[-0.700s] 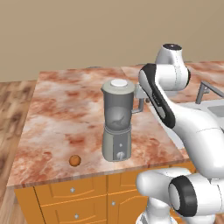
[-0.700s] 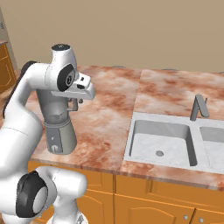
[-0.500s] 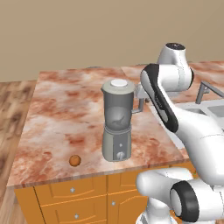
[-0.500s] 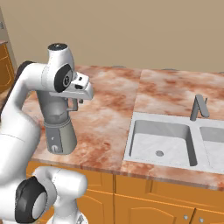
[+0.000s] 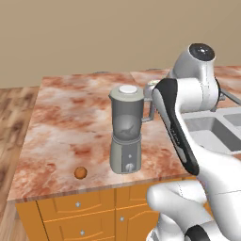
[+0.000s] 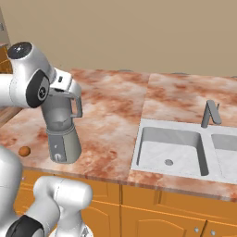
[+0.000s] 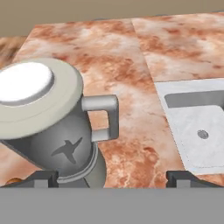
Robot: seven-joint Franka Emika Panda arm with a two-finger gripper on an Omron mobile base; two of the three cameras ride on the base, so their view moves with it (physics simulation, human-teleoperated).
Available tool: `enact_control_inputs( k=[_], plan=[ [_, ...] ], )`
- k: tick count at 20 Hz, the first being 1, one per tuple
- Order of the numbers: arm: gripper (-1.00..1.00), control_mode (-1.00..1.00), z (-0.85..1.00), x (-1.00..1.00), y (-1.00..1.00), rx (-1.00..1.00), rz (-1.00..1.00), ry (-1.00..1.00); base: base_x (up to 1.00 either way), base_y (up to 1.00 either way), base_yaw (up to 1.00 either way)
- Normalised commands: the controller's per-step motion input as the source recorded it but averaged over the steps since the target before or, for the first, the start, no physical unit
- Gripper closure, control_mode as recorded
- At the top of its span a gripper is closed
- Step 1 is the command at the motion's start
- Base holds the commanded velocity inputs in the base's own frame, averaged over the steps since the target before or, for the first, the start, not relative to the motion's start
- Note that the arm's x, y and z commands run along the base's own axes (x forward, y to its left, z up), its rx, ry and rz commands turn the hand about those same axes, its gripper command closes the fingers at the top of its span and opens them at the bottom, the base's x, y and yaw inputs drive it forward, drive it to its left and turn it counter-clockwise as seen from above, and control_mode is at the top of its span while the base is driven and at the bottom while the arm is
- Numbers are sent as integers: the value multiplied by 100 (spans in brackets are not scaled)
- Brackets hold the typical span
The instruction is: Open the blender lid, put the tangerine in the blender, close the lid, and start the blender.
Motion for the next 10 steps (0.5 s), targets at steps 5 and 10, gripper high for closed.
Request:
enact_control_inputs(
  k=[5, 10],
  plan=[
    [-100, -100, 25, 25, 72, 0, 1, 0, 0, 0, 0],
    [-100, -100, 2, 31, 54, 0, 6, 0, 0, 0, 0]
  ],
)
